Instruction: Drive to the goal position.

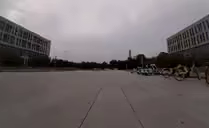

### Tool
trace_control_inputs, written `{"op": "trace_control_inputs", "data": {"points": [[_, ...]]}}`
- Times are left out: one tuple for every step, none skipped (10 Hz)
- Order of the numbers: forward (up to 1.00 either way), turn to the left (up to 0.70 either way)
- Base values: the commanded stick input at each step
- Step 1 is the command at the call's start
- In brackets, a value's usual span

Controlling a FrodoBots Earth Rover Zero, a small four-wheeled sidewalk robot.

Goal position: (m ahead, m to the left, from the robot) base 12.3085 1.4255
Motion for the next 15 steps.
{"op": "trace_control_inputs", "data": {"points": [[0.70,0.01],[0.70,0.01],[0.70,0.01],[0.70,0.01],[0.70,0.01],[0.70,0.01],[0.70,0.01],[0.70,0.01],[0.70,0.01],[0.70,0.01],[0.70,0.01],[0.70,0.01],[0.70,0.01],[0.70,0.01],[0.70,0.01]]}}
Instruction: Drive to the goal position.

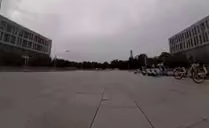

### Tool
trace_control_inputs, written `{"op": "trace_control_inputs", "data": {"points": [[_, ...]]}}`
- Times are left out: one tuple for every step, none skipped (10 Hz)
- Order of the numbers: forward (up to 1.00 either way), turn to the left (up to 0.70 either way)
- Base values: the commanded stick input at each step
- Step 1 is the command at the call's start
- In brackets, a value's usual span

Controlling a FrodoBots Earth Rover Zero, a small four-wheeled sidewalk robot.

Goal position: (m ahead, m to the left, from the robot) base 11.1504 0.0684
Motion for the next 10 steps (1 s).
{"op": "trace_control_inputs", "data": {"points": [[0.70,0.01],[0.70,0.01],[0.70,0.01],[0.70,0.01],[0.70,0.01],[0.70,0.01],[0.70,0.01],[0.70,0.01],[0.70,0.01],[0.70,0.01]]}}
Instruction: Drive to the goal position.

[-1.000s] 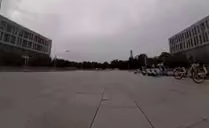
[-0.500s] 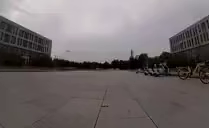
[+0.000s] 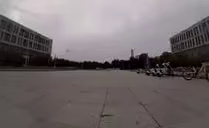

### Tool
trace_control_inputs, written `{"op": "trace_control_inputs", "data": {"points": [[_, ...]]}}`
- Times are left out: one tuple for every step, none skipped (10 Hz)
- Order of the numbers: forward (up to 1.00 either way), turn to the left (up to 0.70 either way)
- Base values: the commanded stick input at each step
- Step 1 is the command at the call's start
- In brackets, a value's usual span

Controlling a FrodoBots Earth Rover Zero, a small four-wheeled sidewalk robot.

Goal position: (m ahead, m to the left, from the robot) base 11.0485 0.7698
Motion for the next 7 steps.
{"op": "trace_control_inputs", "data": {"points": [[0.70,0.01],[0.70,0.01],[0.70,0.01],[0.70,0.01],[0.70,0.01],[0.70,0.01],[0.70,0.01]]}}
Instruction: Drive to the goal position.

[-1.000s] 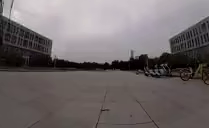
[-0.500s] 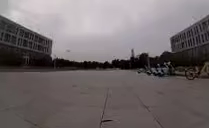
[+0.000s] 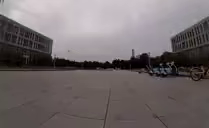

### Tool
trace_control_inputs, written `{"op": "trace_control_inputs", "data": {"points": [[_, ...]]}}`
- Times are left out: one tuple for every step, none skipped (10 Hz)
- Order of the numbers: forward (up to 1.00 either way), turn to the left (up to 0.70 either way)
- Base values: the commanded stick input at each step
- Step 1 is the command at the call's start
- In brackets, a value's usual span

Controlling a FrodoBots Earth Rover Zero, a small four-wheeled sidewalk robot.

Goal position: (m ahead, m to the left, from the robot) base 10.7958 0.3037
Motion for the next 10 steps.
{"op": "trace_control_inputs", "data": {"points": [[0.70,0.01],[0.70,0.01],[0.70,0.01],[0.70,0.01],[0.70,0.01],[0.70,0.01],[0.70,0.01],[0.70,0.01],[0.70,0.01],[0.70,0.01]]}}
